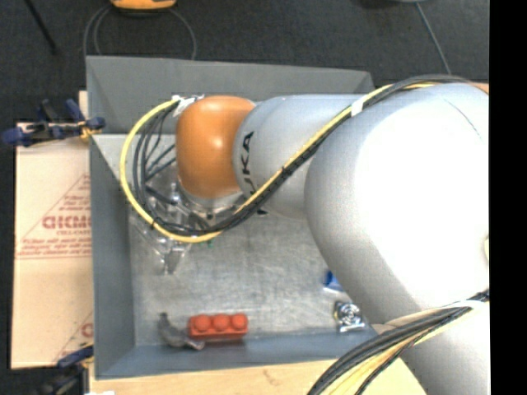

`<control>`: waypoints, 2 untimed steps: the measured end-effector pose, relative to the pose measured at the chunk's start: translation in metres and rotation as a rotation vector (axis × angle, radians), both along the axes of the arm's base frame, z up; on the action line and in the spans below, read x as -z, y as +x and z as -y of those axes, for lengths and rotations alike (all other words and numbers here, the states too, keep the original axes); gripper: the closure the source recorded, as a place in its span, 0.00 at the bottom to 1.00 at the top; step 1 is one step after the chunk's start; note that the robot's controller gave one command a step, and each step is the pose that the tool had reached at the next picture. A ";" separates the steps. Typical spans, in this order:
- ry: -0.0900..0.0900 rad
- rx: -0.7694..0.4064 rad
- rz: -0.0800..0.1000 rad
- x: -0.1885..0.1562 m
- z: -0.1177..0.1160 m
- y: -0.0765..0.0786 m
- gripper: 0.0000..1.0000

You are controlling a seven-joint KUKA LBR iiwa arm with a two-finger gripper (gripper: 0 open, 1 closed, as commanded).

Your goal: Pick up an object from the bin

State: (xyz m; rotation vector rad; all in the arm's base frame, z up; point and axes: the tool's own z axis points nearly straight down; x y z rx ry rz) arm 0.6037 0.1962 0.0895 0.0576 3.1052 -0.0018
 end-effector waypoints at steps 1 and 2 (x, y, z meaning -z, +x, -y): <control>-0.001 0.001 -0.002 0.000 0.000 0.000 1.00; 0.000 0.005 -0.027 -0.045 0.003 0.003 1.00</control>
Offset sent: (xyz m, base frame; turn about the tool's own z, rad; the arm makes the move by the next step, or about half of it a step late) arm 0.0000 0.0000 0.0000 0.0000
